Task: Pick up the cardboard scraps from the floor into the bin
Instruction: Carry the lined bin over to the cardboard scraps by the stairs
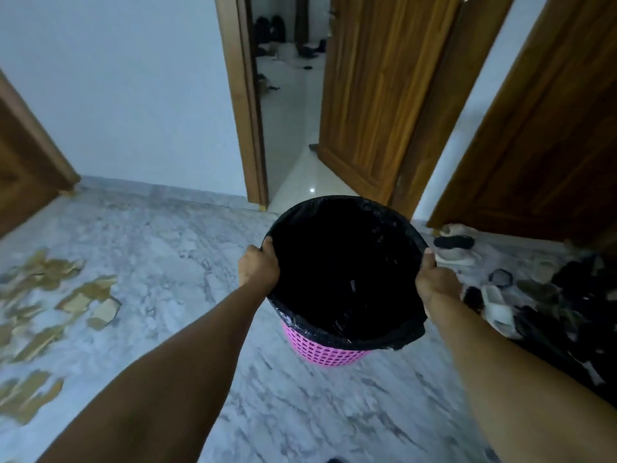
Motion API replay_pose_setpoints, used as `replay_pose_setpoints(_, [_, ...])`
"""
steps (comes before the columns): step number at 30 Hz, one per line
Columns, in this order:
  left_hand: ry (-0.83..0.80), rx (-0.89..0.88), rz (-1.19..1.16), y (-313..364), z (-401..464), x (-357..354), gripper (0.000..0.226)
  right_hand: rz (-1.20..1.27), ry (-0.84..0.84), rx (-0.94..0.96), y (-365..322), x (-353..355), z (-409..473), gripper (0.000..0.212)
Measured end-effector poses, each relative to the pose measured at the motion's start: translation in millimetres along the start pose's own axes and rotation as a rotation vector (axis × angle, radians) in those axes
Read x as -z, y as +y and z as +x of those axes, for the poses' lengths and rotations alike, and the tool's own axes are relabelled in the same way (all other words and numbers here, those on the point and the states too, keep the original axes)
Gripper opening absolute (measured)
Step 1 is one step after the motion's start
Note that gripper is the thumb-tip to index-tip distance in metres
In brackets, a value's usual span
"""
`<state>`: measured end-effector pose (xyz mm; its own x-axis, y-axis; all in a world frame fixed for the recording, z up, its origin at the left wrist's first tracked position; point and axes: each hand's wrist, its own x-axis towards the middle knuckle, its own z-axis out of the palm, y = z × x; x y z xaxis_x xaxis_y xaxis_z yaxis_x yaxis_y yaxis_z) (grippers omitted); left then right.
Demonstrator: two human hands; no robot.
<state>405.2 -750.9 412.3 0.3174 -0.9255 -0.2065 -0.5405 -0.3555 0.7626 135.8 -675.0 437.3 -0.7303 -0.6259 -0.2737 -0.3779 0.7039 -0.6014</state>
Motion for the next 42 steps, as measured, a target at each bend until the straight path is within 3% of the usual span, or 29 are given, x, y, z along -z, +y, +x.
replay_pose_setpoints(11, [0.326,0.308,-0.096,-58.5,86.6,89.8,0.064,-0.055,-0.271,0.249,-167.0,-129.3,12.9,0.085])
replay_pose_setpoints(25, [0.565,0.551,-0.187,-209.2,199.3,254.0,0.06,-0.146,-0.466,0.494,-346.9,-362.8,-102.1,0.079])
replay_pose_setpoints(35, [0.758,0.766,-0.245,-309.7,244.0,335.8,0.058,-0.27,-0.601,0.617,-430.1,-508.3,-190.1,0.084])
replay_pose_setpoints(42, [0.908,0.946,-0.265,-386.2,246.4,369.0,0.052,-0.396,-0.774,0.773,-460.0,-614.2,-256.9,0.074])
